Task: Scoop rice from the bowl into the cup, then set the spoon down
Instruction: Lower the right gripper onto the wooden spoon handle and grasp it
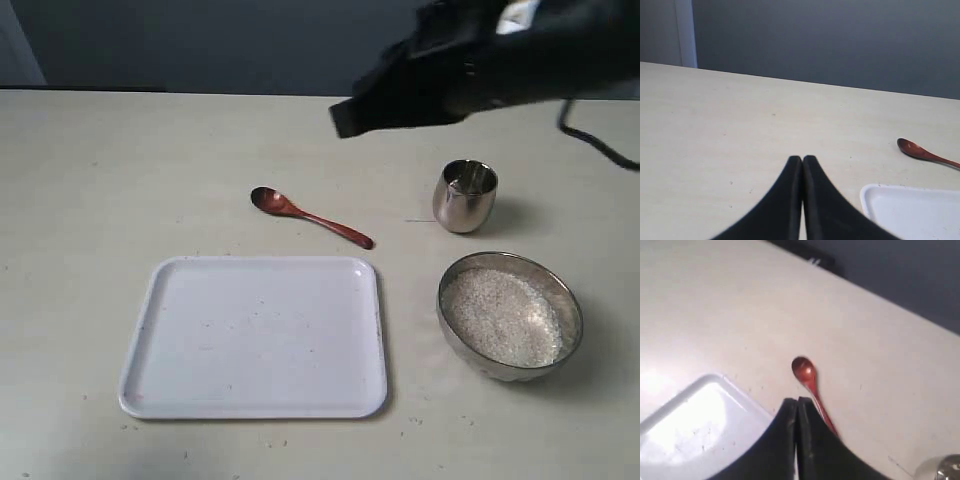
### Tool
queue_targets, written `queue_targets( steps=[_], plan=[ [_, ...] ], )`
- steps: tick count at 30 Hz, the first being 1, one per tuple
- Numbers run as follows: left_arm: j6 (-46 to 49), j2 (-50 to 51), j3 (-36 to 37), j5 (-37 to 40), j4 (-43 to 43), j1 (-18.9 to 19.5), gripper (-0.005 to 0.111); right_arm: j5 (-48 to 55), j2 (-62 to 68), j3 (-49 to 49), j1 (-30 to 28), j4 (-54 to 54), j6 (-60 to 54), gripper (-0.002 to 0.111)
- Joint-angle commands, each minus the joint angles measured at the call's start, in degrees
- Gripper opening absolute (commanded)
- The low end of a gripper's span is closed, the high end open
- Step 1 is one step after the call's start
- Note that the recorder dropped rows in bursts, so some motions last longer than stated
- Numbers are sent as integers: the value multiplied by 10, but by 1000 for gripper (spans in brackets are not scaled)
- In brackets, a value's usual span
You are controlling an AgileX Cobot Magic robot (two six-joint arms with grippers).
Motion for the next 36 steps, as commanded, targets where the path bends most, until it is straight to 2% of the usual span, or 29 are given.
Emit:
queue_targets(
  steps=[1, 2, 4, 7, 10, 12, 13, 15, 19, 30, 36],
  plan=[
    [-1, -3, -1, -7, 3, -2, 1, 151, 170, -160, 3, -110, 1, -1],
    [-1, -3, -1, -7, 3, -2, 1, 196, 236, -224, 3, -172, 28, -1],
    [-1, -3, -1, -7, 3, -2, 1, 228, 285, -273, 3, -220, 32, -1],
    [-1, -3, -1, -7, 3, -2, 1, 247, 361, -320, 3, -318, 32, -1],
    [-1, -3, -1, -7, 3, -2, 1, 236, 399, -324, 3, -341, 32, 0],
    [-1, -3, -1, -7, 3, -2, 1, 228, 424, -324, 3, -341, 32, 12],
    [-1, -3, -1, -7, 3, -2, 1, 221, 435, -325, 3, -341, 32, 28],
    [-1, -3, -1, -7, 3, -2, 1, 204, 446, -325, 3, -339, 32, 47],
    [-1, -3, -1, -7, 3, -2, 1, 191, 454, -325, 3, -321, 30, 43],
    [-1, -3, -1, -7, 3, -2, 1, 235, 483, -325, 3, -283, -24, 45],
    [-1, -3, -1, -7, 3, -2, 1, 219, 507, -325, 3, -283, -25, 45]
  ],
)
